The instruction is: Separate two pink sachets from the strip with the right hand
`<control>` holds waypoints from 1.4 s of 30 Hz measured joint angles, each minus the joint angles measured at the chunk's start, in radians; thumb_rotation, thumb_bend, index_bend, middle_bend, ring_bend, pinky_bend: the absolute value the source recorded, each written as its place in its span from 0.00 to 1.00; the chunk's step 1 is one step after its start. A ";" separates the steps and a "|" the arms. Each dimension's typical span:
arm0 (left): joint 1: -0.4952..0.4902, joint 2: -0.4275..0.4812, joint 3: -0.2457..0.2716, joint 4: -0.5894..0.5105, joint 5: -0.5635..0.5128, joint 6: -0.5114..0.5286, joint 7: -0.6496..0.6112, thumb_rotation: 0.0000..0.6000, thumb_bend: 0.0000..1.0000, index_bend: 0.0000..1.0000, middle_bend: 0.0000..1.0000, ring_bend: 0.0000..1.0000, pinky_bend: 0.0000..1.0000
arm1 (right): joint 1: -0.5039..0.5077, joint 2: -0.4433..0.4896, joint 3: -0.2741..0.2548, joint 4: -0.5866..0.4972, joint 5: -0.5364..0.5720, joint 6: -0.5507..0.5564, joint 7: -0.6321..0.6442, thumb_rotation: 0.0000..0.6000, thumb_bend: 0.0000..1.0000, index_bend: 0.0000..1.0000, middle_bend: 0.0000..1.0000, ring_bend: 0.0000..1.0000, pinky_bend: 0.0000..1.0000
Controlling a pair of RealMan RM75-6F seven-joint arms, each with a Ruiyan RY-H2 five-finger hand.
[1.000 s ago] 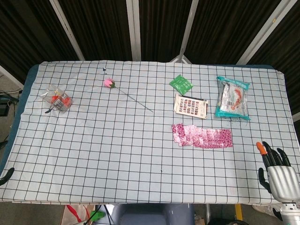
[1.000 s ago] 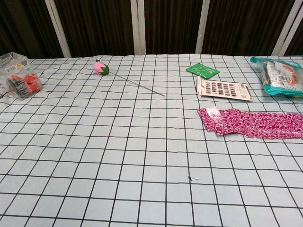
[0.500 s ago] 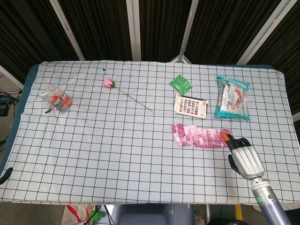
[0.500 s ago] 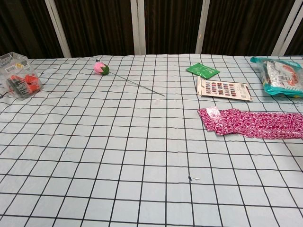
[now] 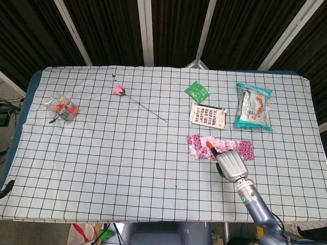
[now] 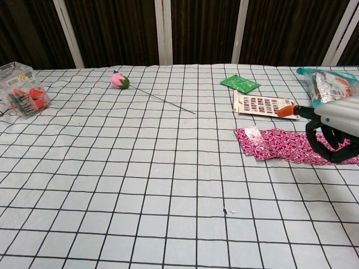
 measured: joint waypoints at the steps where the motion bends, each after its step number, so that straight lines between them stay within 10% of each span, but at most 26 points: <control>1: -0.001 -0.001 -0.001 0.000 -0.002 -0.002 0.001 1.00 0.38 0.18 0.05 0.00 0.12 | 0.007 -0.014 0.000 0.005 0.005 -0.001 -0.013 1.00 0.68 0.10 0.74 0.76 0.64; 42: -0.005 0.000 -0.007 -0.001 -0.023 -0.009 0.005 1.00 0.38 0.18 0.05 0.00 0.12 | 0.153 -0.199 -0.036 0.102 0.295 0.026 -0.259 1.00 0.84 0.13 0.80 0.80 0.66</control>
